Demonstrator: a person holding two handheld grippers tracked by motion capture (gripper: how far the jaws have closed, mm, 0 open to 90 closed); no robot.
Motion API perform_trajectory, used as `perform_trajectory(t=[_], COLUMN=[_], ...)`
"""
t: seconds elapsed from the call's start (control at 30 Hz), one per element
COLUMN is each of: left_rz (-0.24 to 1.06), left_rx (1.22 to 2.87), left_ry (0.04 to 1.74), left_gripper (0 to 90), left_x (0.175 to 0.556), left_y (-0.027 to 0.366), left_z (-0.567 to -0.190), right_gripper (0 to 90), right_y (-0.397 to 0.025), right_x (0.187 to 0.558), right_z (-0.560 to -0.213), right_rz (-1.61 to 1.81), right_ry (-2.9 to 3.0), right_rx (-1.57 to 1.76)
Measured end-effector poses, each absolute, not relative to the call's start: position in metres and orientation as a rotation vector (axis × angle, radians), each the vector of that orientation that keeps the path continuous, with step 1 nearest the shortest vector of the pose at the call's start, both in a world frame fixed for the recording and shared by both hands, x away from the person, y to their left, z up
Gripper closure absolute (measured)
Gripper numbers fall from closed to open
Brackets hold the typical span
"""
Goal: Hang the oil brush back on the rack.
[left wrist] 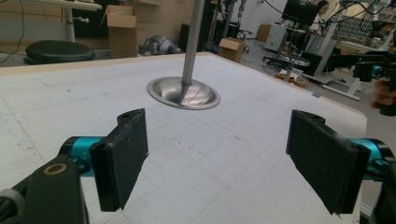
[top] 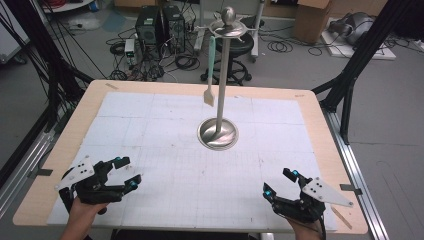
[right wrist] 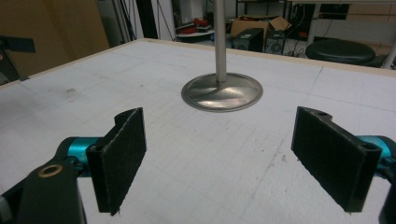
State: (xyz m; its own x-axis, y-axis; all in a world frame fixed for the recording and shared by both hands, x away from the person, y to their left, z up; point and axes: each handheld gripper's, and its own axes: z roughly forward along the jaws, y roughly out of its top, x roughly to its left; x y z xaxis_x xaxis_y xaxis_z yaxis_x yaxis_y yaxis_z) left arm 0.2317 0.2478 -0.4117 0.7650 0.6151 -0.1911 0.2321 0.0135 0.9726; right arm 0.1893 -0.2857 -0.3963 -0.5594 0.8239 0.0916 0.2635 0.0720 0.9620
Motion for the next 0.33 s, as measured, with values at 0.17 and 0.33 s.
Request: perform_trajectory(t=[0.17,0.33], left_rz=[0.345,0.354], left_rx=[1.567,1.557], left_ry=[0.704,0.715], left_gripper=[21.3,21.2], left_x=[0.2315,0.2306], left_y=[0.2478,0.2476], left_z=[-0.4112,-0.4106], right_gripper=[16.9,16.9], right_y=[-0.285,-0.2861], right_x=[0.1895,0.1864], right_z=[-0.3961,-0.3942], right_rz=[1.495,1.502], right_ry=[1.885,1.876], right_rx=[1.071,1.055])
